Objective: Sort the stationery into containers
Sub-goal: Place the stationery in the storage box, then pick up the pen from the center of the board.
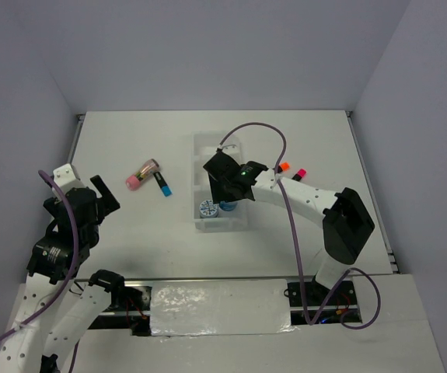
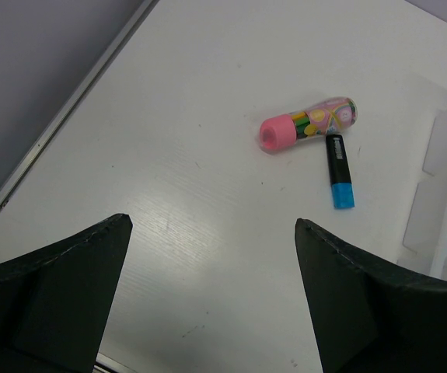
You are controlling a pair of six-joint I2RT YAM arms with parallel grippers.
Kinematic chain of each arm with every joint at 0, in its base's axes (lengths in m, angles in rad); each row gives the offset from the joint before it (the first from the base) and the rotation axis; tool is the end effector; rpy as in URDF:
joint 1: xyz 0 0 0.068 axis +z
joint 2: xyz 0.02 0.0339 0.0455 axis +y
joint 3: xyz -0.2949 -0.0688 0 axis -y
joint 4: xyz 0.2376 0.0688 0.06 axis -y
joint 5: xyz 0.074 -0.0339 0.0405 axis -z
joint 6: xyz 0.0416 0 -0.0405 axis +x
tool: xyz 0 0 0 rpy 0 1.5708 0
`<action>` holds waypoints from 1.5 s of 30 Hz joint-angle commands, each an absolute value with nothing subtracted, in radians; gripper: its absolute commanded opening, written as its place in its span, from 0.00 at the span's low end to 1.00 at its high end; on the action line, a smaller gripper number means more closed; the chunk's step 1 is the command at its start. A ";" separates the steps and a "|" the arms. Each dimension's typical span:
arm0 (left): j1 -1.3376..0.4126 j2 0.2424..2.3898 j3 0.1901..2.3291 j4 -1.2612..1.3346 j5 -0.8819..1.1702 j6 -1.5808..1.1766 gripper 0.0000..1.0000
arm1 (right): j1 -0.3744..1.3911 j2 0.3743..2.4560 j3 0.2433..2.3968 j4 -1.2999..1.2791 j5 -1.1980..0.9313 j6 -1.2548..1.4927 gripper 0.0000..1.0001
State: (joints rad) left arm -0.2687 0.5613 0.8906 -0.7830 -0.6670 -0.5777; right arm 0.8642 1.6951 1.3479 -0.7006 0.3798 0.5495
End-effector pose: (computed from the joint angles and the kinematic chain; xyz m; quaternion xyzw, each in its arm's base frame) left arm 0.0759 0.0058 0.3573 -0.2947 0.7651 0.0475 0.5706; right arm 0.2433 0.2613 0.2841 -0.1005 0.9446 0.0262 0.3115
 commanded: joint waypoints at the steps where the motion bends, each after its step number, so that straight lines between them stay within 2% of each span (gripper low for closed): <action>1: -0.262 0.568 0.907 -0.738 -0.663 -0.561 0.99 | 0.868 1.671 1.344 -0.631 0.368 0.554 0.23; 4: -0.262 0.568 0.905 -0.738 -0.663 -0.561 0.99 | 0.870 1.671 1.342 -0.630 0.367 0.555 0.26; 10: -0.262 0.566 0.905 -0.738 -0.661 -0.561 0.99 | 0.870 1.686 1.339 -0.638 0.380 0.560 0.39; 20: -0.262 0.568 0.905 -0.736 -0.660 -0.560 0.99 | 0.870 1.681 1.348 -0.657 0.393 0.568 0.75; 22: -0.262 0.568 0.905 -0.738 -0.660 -0.560 0.99 | 0.870 1.674 1.354 -0.663 0.396 0.568 0.77; 23: -0.262 0.566 0.905 -0.738 -0.660 -0.560 0.99 | 0.870 1.666 1.355 -0.660 0.394 0.565 0.97; 33: -0.262 0.568 0.905 -0.738 -0.660 -0.560 1.00 | 0.838 1.614 1.339 -0.678 0.405 0.574 0.98; 38: -0.262 0.565 0.905 -0.736 -0.657 -0.558 0.99 | 0.652 1.519 1.266 -0.676 0.405 0.584 0.98; 41: -0.262 0.566 0.905 -0.733 -0.653 -0.557 1.00 | 0.533 1.514 1.247 -0.678 0.408 0.580 0.88; 42: -0.262 0.568 0.904 -0.733 -0.655 -0.557 0.99 | 0.505 1.517 1.243 -0.677 0.416 0.583 0.77; 45: -0.262 0.568 0.907 -0.736 -0.658 -0.558 0.99 | 0.385 1.542 1.215 -0.646 0.402 0.586 0.62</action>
State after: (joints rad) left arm -0.2687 0.5621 0.8906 -0.7807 -0.6552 -0.5758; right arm 0.4484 1.5410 1.2465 -0.6643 0.3878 0.5755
